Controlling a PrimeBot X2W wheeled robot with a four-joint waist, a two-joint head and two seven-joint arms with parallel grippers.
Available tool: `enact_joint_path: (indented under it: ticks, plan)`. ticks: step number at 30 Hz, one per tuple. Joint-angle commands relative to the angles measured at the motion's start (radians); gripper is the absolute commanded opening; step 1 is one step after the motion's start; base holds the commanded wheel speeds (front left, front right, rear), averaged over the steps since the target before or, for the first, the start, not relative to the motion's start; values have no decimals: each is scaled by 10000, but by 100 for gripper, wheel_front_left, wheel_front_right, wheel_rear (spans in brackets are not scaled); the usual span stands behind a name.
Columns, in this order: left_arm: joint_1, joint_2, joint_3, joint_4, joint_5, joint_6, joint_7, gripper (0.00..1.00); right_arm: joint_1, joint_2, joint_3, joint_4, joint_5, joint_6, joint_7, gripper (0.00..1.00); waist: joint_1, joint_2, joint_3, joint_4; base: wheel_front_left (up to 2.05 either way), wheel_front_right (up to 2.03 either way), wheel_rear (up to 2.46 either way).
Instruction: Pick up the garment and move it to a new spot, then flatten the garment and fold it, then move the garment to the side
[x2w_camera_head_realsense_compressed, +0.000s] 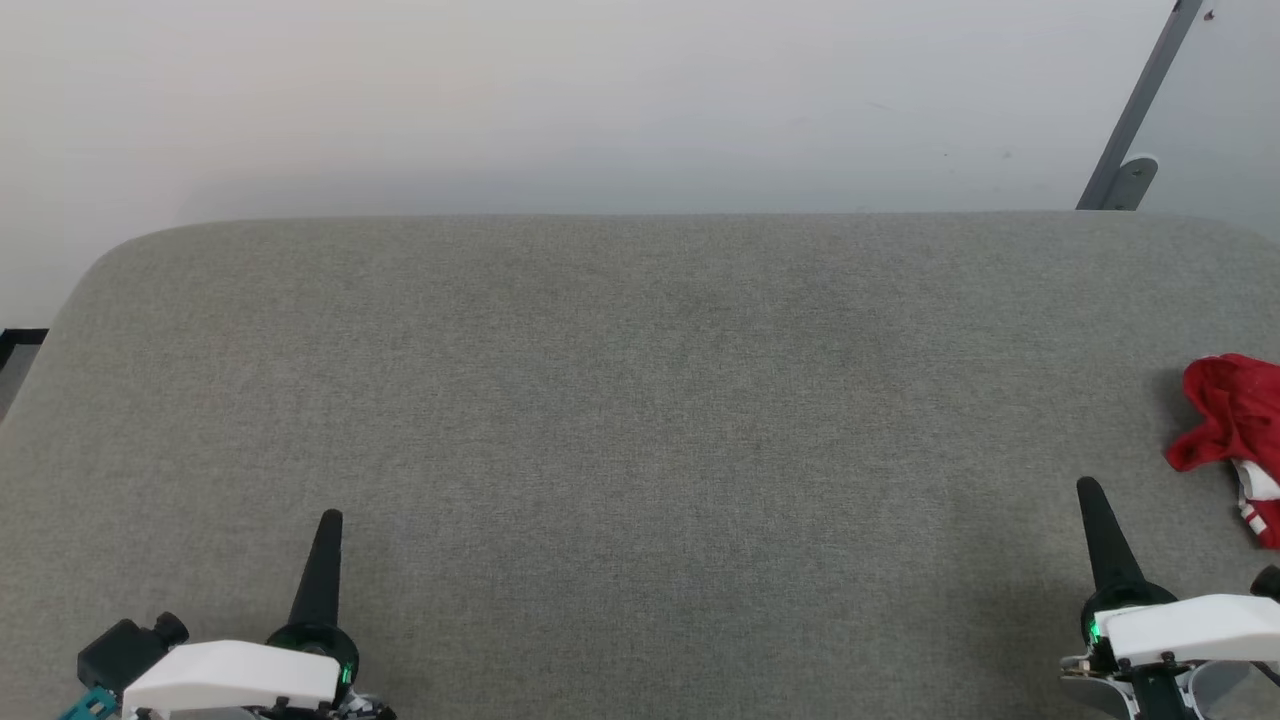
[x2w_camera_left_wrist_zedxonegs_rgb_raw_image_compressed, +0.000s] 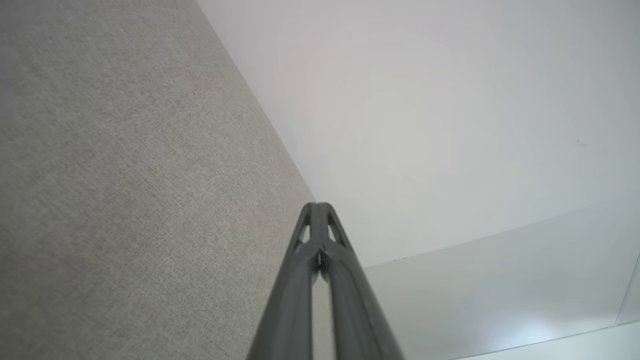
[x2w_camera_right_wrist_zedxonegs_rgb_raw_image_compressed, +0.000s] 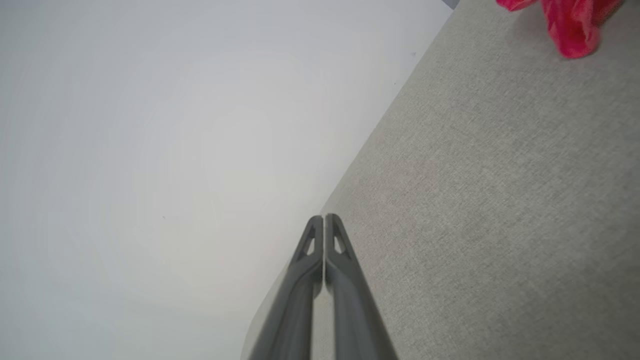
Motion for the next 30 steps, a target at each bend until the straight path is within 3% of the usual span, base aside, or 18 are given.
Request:
enact_joint_path:
  ticks: [1,30]
  plan:
    - [-296,25,74,-37,-222,2,86,0,-245,14,14,-62,254,1,62,0,0,0,-1,-10,0,0,0]
    - [-798,-133,489,299,-2551,3,789,0,-584,237,49,109,2662,1,656,0,0,0,-19,-240,0,0,0]
